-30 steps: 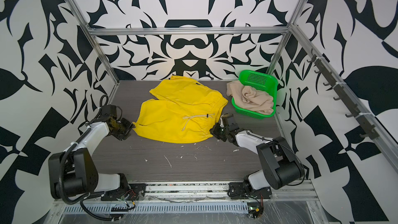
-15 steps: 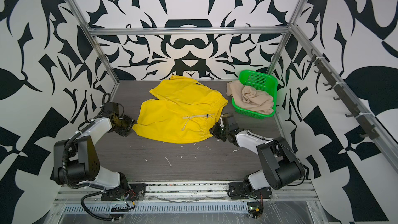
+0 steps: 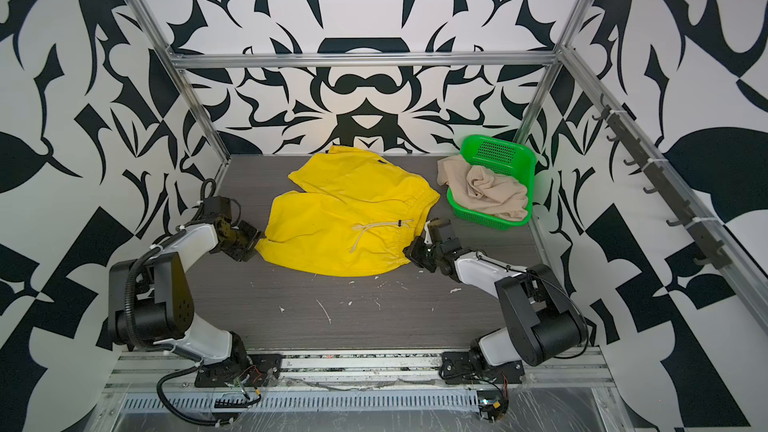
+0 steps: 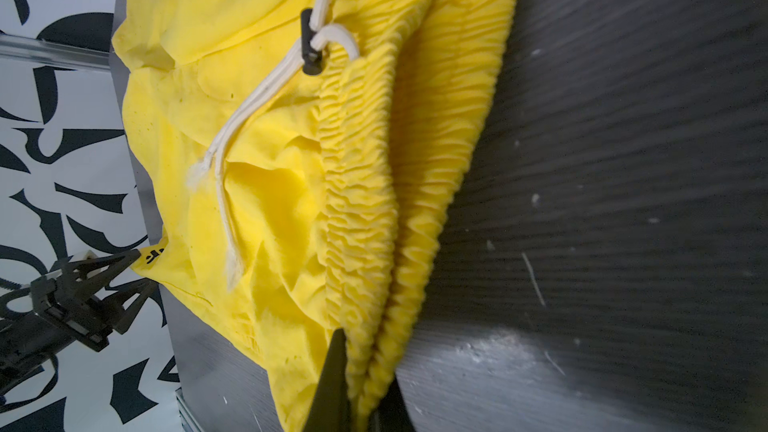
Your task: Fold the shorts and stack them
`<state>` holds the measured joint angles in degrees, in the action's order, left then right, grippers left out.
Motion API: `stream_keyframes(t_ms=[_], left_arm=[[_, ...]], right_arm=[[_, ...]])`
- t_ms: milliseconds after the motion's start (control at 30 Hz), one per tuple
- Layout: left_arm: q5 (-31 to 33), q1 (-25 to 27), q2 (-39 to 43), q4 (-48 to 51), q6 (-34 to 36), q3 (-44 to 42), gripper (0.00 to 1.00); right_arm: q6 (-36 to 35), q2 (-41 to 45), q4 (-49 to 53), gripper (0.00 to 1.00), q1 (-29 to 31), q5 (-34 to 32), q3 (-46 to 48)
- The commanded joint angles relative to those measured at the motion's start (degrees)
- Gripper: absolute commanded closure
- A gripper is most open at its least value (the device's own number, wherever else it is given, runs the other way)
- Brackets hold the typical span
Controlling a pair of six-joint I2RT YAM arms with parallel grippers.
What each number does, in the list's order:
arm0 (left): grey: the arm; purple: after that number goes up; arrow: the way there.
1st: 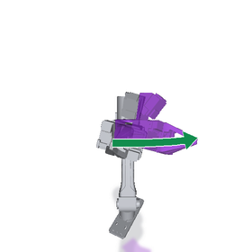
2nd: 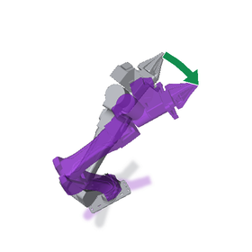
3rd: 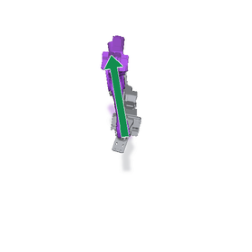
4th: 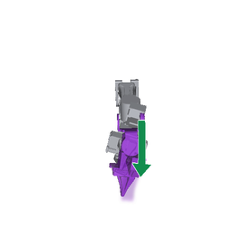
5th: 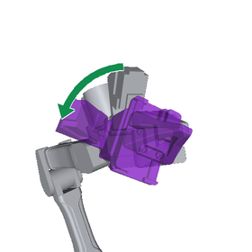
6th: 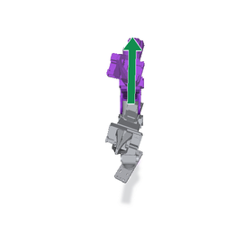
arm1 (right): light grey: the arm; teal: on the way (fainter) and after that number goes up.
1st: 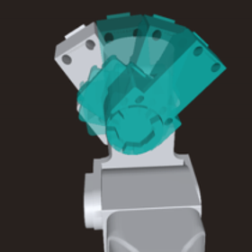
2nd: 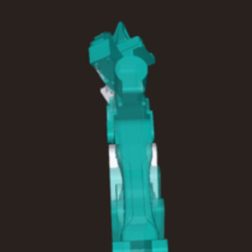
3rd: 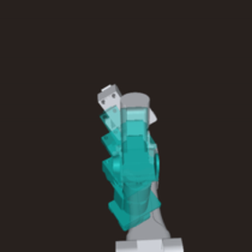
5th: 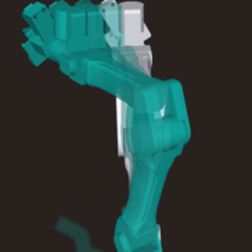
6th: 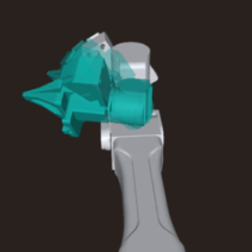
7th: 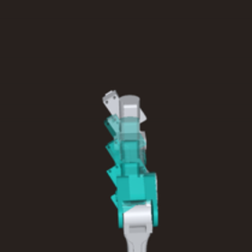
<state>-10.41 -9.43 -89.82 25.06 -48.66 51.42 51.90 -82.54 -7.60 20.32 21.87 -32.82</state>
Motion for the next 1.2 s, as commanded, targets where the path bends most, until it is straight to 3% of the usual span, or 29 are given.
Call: stream_keyframes(t_ms=[0,133,300,400,700,867,967,1167], left_arm=[[0.14,-0.28,-1.31,0.07,-0.34,1.32,0.47],[0.16,-0.27,-1.48,0.31,-0.24,1.2,0.59],[1.77,-0.27,1.15,2.57,0.69,0.9,0.88],[3.91,-0.29,5.06,5.94,2.13,2.15,0.97],[18.7,-0.24,18.41,14.24,13.24,13.74,0.97],[20.63,-0.31,18.63,17.76,17.57,18.41,0.95],[19.86,-0.24,19.77,19.05,17.58,15.87,0.94],[17.35,-0.3,25.45,16.7,13.99,0.79,0.94]], right_arm=[[-0.83,0.53,-1.89,1.0,-0.08,1.03,0.3],[-0.83,0.67,-1.86,1.0,-0.08,1.07,0.44],[-0.64,1.37,-1.7,1.0,-0.08,1.14,0.43],[-1.05,2.5,-0.66,1.0,-0.18,1.66,-0.65],[-10.84,5.09,13.67,1.0,-1.37,0.93,-17.94],[-13.01,2.35,17.01,1.0,-2.56,2.54,-25.31],[-11.56,2.73,17.62,1.0,-2.56,3.98,-23.63],[-7.12,7.5,15.07,1.0,-2.47,5.92,-8.71]])
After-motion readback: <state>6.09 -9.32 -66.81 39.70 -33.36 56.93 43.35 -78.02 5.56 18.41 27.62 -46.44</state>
